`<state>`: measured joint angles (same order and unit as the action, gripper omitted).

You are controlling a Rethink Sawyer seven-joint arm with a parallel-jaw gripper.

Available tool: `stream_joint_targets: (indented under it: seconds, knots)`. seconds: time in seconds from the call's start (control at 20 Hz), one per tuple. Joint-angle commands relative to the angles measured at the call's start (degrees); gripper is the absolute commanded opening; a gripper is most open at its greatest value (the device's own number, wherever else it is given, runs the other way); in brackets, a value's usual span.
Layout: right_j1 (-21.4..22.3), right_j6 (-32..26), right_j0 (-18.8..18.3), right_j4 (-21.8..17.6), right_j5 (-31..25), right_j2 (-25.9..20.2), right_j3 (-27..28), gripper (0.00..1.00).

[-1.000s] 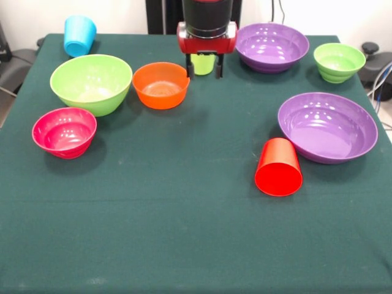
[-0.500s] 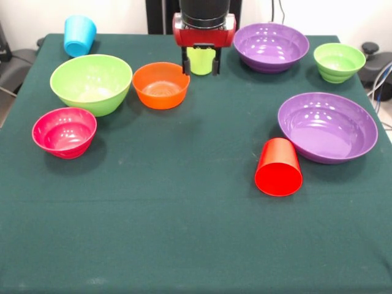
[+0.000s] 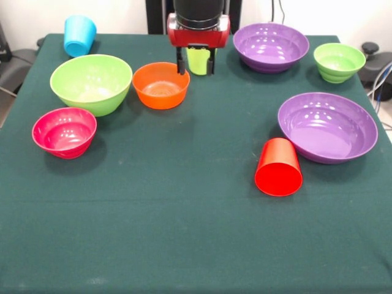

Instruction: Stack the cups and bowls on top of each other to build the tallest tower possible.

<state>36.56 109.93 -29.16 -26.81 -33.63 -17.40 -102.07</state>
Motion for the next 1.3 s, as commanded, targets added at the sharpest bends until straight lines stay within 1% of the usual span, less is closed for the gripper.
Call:
stream_joint_targets:
  seconds: [0.05,0.55,1.0,1.3]
  knots:
    - [-1.52,-1.50,-1.55,-2.13,-1.40,0.78,1.20,1.00]
    - [-3.26,-1.22,-1.34,-2.83,-0.91,0.62,2.48,1.00]
    - [-7.45,-1.12,-0.84,-4.32,2.07,1.30,5.19,1.00]
    - [-11.58,-2.26,-1.01,-5.26,4.18,1.28,8.74,1.00]
